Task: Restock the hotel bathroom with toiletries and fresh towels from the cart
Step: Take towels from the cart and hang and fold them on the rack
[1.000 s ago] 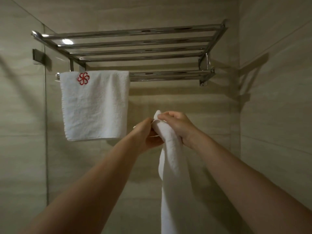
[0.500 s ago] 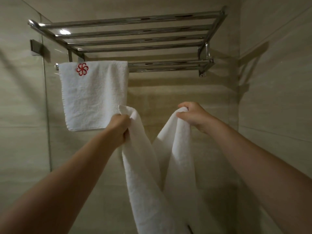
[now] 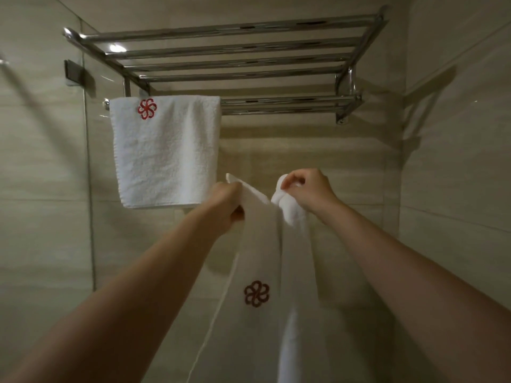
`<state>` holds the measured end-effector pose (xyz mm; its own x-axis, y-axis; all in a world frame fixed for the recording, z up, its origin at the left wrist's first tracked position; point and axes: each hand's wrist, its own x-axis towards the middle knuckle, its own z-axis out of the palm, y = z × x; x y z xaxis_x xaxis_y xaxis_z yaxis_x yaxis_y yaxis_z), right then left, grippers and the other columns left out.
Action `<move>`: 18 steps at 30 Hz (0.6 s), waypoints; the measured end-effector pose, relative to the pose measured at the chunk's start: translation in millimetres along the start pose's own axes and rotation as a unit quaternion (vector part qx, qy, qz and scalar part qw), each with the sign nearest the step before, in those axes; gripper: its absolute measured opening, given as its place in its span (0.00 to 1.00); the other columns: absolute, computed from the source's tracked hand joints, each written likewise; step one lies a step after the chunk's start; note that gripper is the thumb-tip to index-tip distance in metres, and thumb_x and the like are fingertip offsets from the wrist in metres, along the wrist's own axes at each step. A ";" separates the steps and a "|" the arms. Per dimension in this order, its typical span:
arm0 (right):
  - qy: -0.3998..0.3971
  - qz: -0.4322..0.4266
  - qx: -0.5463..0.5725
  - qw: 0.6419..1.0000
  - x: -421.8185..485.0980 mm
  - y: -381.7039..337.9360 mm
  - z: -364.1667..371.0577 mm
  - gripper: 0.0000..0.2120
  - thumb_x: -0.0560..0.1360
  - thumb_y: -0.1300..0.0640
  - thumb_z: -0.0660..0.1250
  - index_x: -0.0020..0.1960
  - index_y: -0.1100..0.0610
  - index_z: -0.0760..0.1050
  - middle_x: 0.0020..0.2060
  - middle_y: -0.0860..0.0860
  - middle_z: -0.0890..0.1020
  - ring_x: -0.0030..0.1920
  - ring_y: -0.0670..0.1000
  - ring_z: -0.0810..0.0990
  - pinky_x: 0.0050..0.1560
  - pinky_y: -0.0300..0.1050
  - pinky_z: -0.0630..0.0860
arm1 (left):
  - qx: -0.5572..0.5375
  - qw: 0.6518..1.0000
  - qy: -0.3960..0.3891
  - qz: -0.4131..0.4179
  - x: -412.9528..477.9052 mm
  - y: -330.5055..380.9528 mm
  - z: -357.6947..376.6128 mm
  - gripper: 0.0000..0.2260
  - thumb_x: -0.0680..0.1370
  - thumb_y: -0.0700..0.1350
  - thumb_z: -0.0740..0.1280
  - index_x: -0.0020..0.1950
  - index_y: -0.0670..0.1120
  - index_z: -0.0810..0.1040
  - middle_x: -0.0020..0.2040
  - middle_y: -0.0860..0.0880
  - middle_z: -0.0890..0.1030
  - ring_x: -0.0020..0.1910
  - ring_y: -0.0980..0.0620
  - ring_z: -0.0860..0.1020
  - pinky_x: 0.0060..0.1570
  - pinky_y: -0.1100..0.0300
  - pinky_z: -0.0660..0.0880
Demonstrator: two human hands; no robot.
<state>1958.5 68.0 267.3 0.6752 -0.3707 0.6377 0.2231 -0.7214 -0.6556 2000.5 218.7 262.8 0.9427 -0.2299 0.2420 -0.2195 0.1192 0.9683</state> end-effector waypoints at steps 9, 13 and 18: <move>-0.167 -0.002 0.042 0.985 -13.3 -14.3 3.7 0.18 0.70 0.43 0.71 0.47 0.57 0.83 0.42 0.47 0.83 0.47 0.45 0.80 0.48 0.36 0.73 | 0.064 0.977 -0.161 0.122 -28.1 -26.1 26.3 0.17 0.79 0.32 0.52 0.64 0.41 0.71 0.51 0.46 0.76 0.45 0.55 0.76 0.45 0.60 0.76; -0.190 -0.033 0.045 0.980 -25.4 -7.4 3.8 0.19 0.68 0.44 0.72 0.54 0.53 0.81 0.49 0.46 0.82 0.54 0.43 0.79 0.60 0.43 0.73 | 0.158 0.950 -0.204 0.174 -33.3 -41.8 19.2 0.23 0.77 0.28 0.50 0.71 0.41 0.62 0.60 0.41 0.72 0.54 0.51 0.74 0.56 0.52 0.72; -0.096 -0.035 0.055 0.993 -23.8 0.8 8.9 0.13 0.76 0.55 0.67 0.58 0.57 0.79 0.47 0.46 0.80 0.51 0.45 0.78 0.52 0.38 0.73 | 0.178 0.930 -0.268 0.178 -35.7 -51.4 10.8 0.32 0.78 0.31 0.57 0.77 0.52 0.50 0.72 0.52 0.62 0.68 0.59 0.61 0.58 0.70 0.65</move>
<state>1948.9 81.5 248.0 0.7746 -0.1968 0.6010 0.3423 -0.6686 -0.6601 1975.5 210.4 205.1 0.5545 -0.6972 0.4543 -0.6529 -0.0260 0.7570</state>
